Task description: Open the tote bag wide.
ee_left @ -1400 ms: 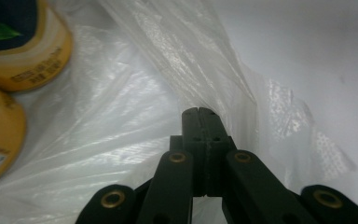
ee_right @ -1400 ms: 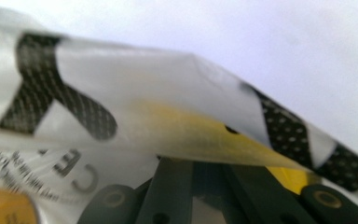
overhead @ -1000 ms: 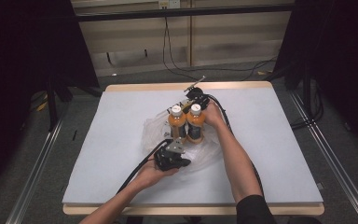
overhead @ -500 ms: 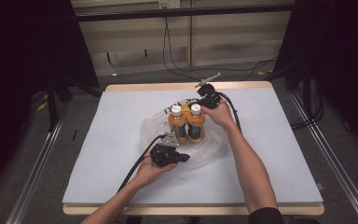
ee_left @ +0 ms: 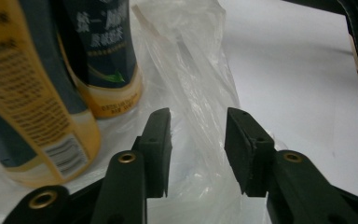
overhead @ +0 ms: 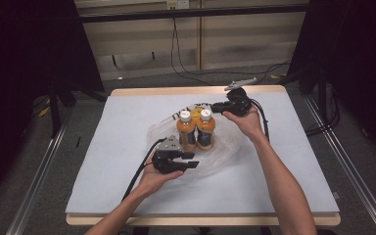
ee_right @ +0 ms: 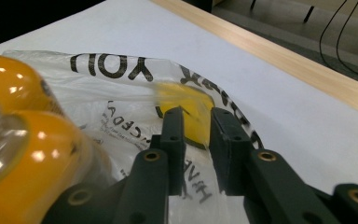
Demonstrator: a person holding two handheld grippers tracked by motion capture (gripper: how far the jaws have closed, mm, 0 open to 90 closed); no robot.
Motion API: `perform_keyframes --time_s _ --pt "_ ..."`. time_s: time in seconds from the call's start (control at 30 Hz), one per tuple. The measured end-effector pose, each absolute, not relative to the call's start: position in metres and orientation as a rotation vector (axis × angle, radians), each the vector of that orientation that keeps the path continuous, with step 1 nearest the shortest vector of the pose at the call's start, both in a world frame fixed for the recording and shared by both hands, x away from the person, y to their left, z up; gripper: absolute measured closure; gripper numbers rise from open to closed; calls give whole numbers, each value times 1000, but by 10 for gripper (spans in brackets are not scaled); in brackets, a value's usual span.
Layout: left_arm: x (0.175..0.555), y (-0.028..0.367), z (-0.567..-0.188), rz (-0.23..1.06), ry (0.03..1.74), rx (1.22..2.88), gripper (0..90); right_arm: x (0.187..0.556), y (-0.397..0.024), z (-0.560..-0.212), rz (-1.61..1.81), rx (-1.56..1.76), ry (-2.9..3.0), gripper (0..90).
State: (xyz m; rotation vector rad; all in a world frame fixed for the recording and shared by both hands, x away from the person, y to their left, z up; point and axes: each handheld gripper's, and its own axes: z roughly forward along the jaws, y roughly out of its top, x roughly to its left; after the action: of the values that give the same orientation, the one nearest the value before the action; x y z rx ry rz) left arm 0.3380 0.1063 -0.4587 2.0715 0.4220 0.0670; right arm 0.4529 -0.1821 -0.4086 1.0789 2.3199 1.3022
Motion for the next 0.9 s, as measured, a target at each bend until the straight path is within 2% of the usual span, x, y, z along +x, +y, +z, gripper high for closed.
perform_keyframes --time_s 0.03,0.3,0.5,0.6,0.67,0.83,0.9 --pt "339 108 -458 69 429 2072 530 450 -184 -408 1296 1082 2307 624" --pt "341 115 -447 112 461 2033 319 428 -199 -401 1349 1089 2223 287" --pt "338 124 -439 150 440 2027 284 413 -204 -401 1391 1094 2214 140" --pt "335 130 -433 182 443 2007 261 403 -206 -400 1373 1077 2220 115" --pt "336 135 -429 200 455 2000 208 393 -208 -398 1390 1067 2210 93" --pt "335 148 -423 229 485 1989 188 381 -213 -396 1405 1061 2215 86" --pt "334 153 -423 224 502 1987 153 375 -216 -395 1403 1048 2207 83"
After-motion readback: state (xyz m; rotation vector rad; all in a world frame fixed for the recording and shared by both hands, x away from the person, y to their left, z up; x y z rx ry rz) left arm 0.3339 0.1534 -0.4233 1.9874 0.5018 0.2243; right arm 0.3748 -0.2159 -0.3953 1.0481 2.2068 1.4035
